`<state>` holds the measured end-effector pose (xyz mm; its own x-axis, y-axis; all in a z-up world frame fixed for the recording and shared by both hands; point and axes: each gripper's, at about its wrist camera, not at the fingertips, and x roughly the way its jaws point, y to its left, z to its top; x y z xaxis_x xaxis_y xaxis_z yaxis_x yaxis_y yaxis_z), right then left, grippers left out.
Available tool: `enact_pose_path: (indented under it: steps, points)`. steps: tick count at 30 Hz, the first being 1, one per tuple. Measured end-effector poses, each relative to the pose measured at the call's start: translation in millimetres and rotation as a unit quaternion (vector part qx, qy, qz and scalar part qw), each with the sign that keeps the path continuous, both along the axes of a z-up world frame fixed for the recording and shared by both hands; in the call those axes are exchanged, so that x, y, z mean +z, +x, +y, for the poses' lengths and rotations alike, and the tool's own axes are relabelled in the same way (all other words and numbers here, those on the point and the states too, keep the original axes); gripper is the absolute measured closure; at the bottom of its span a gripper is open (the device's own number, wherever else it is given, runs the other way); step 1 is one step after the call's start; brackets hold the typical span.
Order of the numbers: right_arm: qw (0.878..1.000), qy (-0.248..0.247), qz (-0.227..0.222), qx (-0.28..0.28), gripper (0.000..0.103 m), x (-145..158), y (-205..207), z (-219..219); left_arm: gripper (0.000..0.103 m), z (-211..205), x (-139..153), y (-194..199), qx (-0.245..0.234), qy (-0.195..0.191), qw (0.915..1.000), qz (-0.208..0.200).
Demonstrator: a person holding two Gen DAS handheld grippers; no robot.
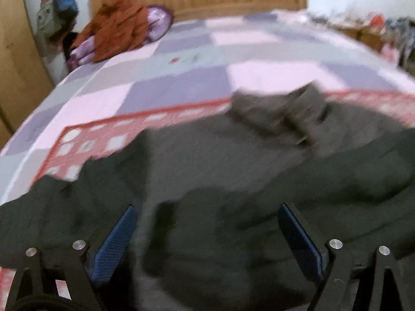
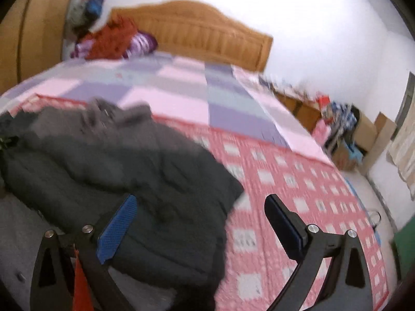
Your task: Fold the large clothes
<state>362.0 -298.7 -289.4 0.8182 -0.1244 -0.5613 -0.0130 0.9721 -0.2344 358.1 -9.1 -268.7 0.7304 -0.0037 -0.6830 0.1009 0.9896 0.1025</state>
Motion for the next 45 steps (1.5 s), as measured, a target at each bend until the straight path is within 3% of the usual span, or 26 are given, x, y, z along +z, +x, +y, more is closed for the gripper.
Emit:
enact_pose_path:
  steps: [4,7,8,9,11,12,13,14,15,17,20,24,27,31,33,35,39,41,45]
  points:
    - [0.998,0.039,0.049,0.022,0.003,-6,38,31,0.01,-41,-9,22,-0.023,-0.037,0.9988,0.023]
    - [0.994,0.039,0.098,0.01,0.003,-34,66,48,0.01,-53,-41,45,-0.007,0.019,0.998,0.06]
    - [0.993,0.028,0.117,-0.004,0.003,-46,72,43,0.011,-40,-57,55,0.014,0.03,0.9962,0.081]
    - [0.991,0.02,0.128,-0.019,0.004,-55,76,36,0.011,-25,-64,57,0.019,0.014,0.9956,0.09]
    - [0.987,0.022,0.147,-0.067,0.004,-74,84,-1,0.02,-10,-65,54,0.011,0.021,0.9971,0.073]
    - [0.984,0.027,0.145,-0.104,0.002,-78,83,-24,0.018,-10,-63,51,0.007,0.037,0.9973,0.064]
    - [0.978,0.075,0.153,-0.121,0.001,-81,83,-51,0.005,-6,-64,50,0.027,0.073,0.9953,0.056]
    - [0.973,0.104,0.166,-0.121,0.001,-86,84,-62,0.002,9,-68,51,0.049,0.061,0.9946,0.068]
    - [0.973,0.103,0.171,-0.116,0.001,-89,85,-65,0.0,30,-74,50,0.069,0.014,0.9937,0.087]
    - [0.979,0.069,0.159,-0.105,0.001,-89,84,-55,0.0,47,-81,43,0.076,-0.033,0.9911,0.104]
    - [0.98,0.065,0.157,-0.1,0.001,-90,84,-53,0.0,34,-79,34,0.055,0.009,0.995,0.082]
    - [0.982,0.062,0.151,-0.091,0.001,-87,81,-54,0.0,41,-62,27,0.077,-0.019,0.9948,0.064]
    - [0.989,0.031,0.123,-0.078,0.001,-74,69,-45,0.0,46,-45,9,0.057,-0.013,0.9979,0.029]
    - [0.994,0.006,0.09,-0.061,0.001,-55,47,-27,0.0,61,-47,-4,0.049,-0.016,0.9979,0.038]
    - [0.996,0.015,0.071,-0.052,0.001,-42,31,-16,0.0,63,-48,-6,0.047,-0.013,0.9982,0.035]
    - [0.997,0.025,0.062,-0.031,0.001,-33,17,1,0.0,63,-60,-5,0.041,-0.009,0.9974,0.059]
    - [0.995,0.004,0.094,0.018,0.001,-49,7,43,0.0,63,-74,2,0.03,-0.008,0.9965,0.078]
    - [0.989,-0.007,0.146,0.011,0.001,-76,12,46,0.0,66,-74,5,0.026,-0.017,0.9961,0.082]
    - [0.99,0.006,0.138,0.01,0.001,-76,17,39,0.0,69,-73,6,0.006,-0.014,0.9963,0.084]
